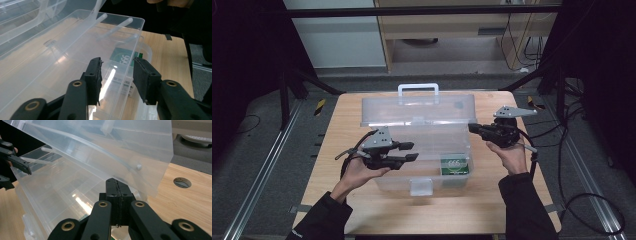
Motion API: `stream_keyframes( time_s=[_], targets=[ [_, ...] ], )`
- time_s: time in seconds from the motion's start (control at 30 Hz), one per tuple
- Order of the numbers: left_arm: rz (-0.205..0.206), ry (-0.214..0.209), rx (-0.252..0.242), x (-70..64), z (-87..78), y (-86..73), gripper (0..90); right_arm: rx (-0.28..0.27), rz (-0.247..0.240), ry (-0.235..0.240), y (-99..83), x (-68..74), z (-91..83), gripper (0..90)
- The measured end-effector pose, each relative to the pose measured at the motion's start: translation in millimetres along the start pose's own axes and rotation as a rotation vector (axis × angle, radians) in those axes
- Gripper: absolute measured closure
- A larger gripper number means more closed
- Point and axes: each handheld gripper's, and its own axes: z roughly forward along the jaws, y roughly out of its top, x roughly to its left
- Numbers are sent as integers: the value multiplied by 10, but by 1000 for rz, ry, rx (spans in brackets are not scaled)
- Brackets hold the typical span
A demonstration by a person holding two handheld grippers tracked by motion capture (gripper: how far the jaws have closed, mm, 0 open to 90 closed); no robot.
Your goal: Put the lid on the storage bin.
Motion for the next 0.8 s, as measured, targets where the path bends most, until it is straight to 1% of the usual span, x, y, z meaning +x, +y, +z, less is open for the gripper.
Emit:
stream_keyframes(
  time_s=[0.1,0.17,0.27,0.3,0.37,0.4,0.43,0.47,0.53,0.67,0.77,0.8],
  targets=[
    [-24,32,-22,12,-47,-45,656,-2,1,0,-10,10,-5,900],
    [-47,64,-37,26,-80,-76,709,-3,2,3,-25,10,-6,900],
    [-79,88,-65,59,-138,-119,769,-2,2,4,-45,16,-12,900],
    [-84,87,-72,68,-152,-127,793,0,1,6,-51,18,-15,900],
    [-96,99,-83,84,-192,-147,829,0,1,7,-59,22,-17,900],
    [-96,99,-83,84,-192,-147,846,0,1,7,-59,22,-17,900],
    [-100,104,-89,94,-219,-160,846,0,0,8,-63,22,-18,900],
    [-109,115,-89,104,-250,-179,877,0,0,8,-72,26,-19,900],
    [-114,129,-91,117,-284,-204,892,1,1,8,-76,28,-21,900],
    [-138,166,-98,161,-374,-264,897,4,-2,8,-79,30,-23,900],
    [-139,192,-108,181,-452,-299,898,4,-3,8,-81,31,-23,900],
    [-138,195,-103,189,-482,-311,898,5,-3,11,-81,30,-22,900]
  ],
)
